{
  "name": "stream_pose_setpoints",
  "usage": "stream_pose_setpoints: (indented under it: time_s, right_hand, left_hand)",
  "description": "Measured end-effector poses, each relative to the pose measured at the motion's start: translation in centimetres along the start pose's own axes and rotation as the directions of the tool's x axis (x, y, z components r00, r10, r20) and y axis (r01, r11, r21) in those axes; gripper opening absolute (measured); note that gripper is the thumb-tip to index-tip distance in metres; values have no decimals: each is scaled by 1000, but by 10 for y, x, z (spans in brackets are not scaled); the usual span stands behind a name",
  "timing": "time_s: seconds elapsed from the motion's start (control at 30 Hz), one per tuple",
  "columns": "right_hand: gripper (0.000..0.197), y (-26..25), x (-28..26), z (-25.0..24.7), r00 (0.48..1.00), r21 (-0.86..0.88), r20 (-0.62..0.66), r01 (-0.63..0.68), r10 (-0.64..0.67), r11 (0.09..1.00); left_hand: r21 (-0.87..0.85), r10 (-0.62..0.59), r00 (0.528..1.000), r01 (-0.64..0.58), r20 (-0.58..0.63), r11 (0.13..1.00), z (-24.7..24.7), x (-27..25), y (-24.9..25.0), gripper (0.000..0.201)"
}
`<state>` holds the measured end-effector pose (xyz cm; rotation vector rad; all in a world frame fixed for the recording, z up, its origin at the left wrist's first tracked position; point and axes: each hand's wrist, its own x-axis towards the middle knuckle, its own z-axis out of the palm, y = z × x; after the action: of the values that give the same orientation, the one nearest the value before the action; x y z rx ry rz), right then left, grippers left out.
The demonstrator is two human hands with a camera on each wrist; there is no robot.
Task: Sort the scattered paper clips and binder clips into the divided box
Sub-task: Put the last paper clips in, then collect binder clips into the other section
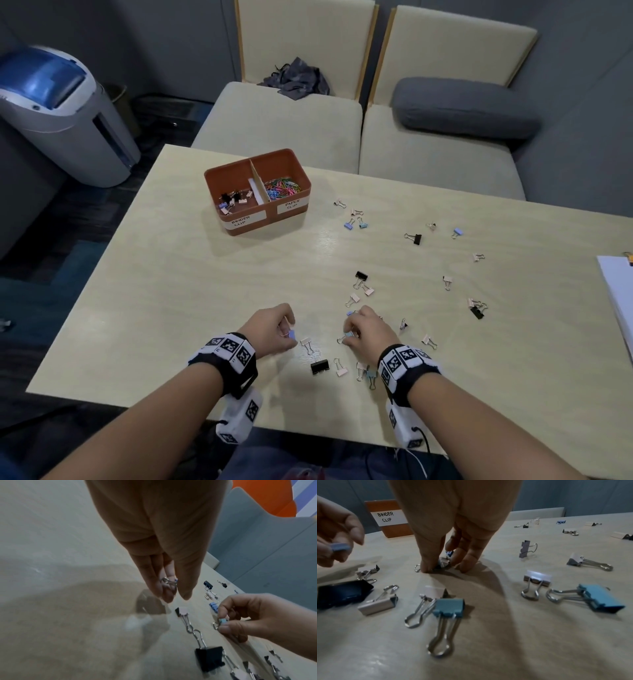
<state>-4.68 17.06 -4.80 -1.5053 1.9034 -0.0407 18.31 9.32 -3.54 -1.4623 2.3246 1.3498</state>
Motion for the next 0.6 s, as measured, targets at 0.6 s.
stream_pose_setpoints:
  time_s: [0.6]
  right_hand:
    - [6,17,-12,-40,982,580,131,-188,137,792]
  left_hand:
    - [33,37,988,-43,150,999,-5,24,24,30]
